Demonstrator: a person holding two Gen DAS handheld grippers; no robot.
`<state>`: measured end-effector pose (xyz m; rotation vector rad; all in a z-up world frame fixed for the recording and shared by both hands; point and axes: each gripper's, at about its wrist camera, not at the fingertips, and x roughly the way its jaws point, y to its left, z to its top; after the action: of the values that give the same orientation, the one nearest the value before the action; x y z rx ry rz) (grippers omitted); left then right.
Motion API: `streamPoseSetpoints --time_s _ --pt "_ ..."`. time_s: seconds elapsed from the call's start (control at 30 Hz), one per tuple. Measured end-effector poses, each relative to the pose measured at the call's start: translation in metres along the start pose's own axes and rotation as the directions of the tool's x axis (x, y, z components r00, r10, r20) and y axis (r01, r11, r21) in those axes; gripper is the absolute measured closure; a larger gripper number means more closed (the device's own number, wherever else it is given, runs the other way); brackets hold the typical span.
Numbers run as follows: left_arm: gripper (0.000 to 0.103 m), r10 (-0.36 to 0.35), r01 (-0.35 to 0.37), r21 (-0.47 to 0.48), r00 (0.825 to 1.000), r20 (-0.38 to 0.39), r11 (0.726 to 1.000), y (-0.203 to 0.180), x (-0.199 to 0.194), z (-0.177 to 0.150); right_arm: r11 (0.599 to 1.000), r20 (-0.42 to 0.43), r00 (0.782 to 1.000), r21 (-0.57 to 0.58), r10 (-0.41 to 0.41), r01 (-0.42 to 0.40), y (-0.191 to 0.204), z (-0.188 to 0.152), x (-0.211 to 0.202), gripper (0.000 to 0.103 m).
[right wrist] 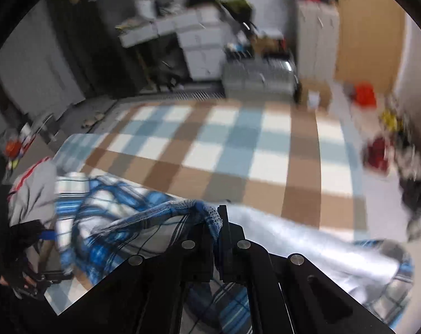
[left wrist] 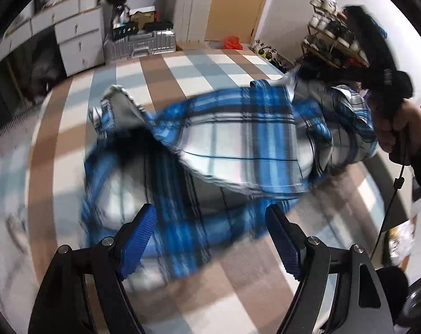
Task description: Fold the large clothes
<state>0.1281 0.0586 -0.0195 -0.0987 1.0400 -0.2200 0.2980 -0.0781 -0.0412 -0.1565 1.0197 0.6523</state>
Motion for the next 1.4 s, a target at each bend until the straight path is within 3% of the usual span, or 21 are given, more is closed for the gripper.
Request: streamPoseSetpoints --time_s 0.13,0.23,0.3,0.4,0.47,0.57,0.67,0.73,0.93,1.0,1.1,1.17,1.2,1.23,1.27,1.33,1.4 --pt "0.026 0.055 -0.054 0.029 0.998 -0.033 0.998 0.012 0.017 0.022 0.997 -0.081 0.996 0.072 -0.021 0.027 -0.024 -0.001 0.032 0.100" --pt "0.026 0.086 -0.085 0.037 0.996 -0.033 0.996 0.022 0.029 0.035 0.983 -0.069 0.997 0.185 0.036 -0.022 -0.042 0.004 0.032 0.100" --pt "0.026 0.090 -0.089 0.013 0.995 -0.049 0.996 0.029 0.040 0.045 0.982 -0.056 0.998 0.181 -0.036 0.045 -0.045 0.010 0.029 0.099" --pt "0.026 0.146 -0.147 -0.016 0.986 -0.076 0.989 0.046 0.058 0.060 0.988 0.033 0.997 0.142 -0.068 0.062 -0.044 0.018 0.008 0.099" --pt "0.026 0.184 -0.189 -0.056 0.980 -0.078 0.980 0.061 0.059 0.067 0.987 0.146 0.989 0.161 -0.032 0.008 -0.049 0.020 -0.017 0.096" --pt "0.026 0.146 -0.168 -0.215 0.982 -0.116 0.962 0.094 0.061 0.079 0.984 0.222 0.975 0.169 0.022 -0.061 -0.054 0.018 -0.050 0.095" --pt "0.026 0.078 -0.105 -0.428 0.994 -0.079 0.897 0.131 0.044 0.082 0.978 0.233 0.967 0.155 0.103 -0.141 -0.049 -0.003 -0.077 0.095" --pt "0.026 0.052 -0.077 -0.467 0.996 -0.067 0.881 0.134 0.032 0.080 0.979 0.239 0.965 0.146 0.106 -0.144 -0.044 -0.025 -0.093 0.095" --pt "0.026 -0.021 -0.002 -0.303 0.997 -0.074 0.953 0.078 0.002 0.040 0.976 0.187 0.982 0.208 0.019 -0.059 -0.072 -0.079 -0.099 0.095" --pt "0.026 -0.019 -0.008 -0.262 0.995 -0.098 0.965 0.067 0.001 0.022 0.973 0.142 0.990 0.229 -0.024 -0.010 -0.089 -0.087 -0.095 0.095" --pt "0.026 0.003 -0.031 -0.253 0.994 -0.109 0.967 0.075 0.004 0.011 0.978 0.085 0.996 0.208 0.015 -0.033 -0.104 -0.098 -0.093 0.094" --pt "0.026 0.016 -0.052 -0.280 0.992 -0.128 0.959 0.086 0.006 0.001 0.990 0.078 0.997 0.137 0.014 -0.025 -0.099 -0.103 -0.098 0.071" --pt "0.026 0.011 -0.049 -0.290 0.991 -0.132 0.956 0.090 0.006 0.001 0.998 0.092 0.996 0.069 -0.019 0.013 -0.092 -0.105 -0.103 0.021" --pt "0.026 -0.001 -0.044 -0.305 0.989 -0.145 0.951 0.095 0.009 -0.002 0.999 0.133 0.990 0.026 -0.045 0.042 -0.086 -0.109 -0.110 0.000" --pt "0.026 -0.003 -0.045 -0.312 0.988 -0.152 0.949 0.097 0.011 -0.004 0.996 0.180 0.981 -0.045 -0.070 0.079 -0.077 -0.111 -0.118 0.000" --pt "0.026 0.001 -0.049 -0.304 0.988 -0.156 0.952 0.096 0.013 -0.004 0.981 0.159 0.980 -0.131 -0.119 0.140 -0.066 -0.108 -0.117 0.000" --pt "0.026 0.015 -0.059 -0.289 0.988 -0.154 0.955 0.093 0.013 -0.002 0.976 0.118 0.987 -0.179 -0.107 0.127 -0.061 -0.103 -0.109 0.000"
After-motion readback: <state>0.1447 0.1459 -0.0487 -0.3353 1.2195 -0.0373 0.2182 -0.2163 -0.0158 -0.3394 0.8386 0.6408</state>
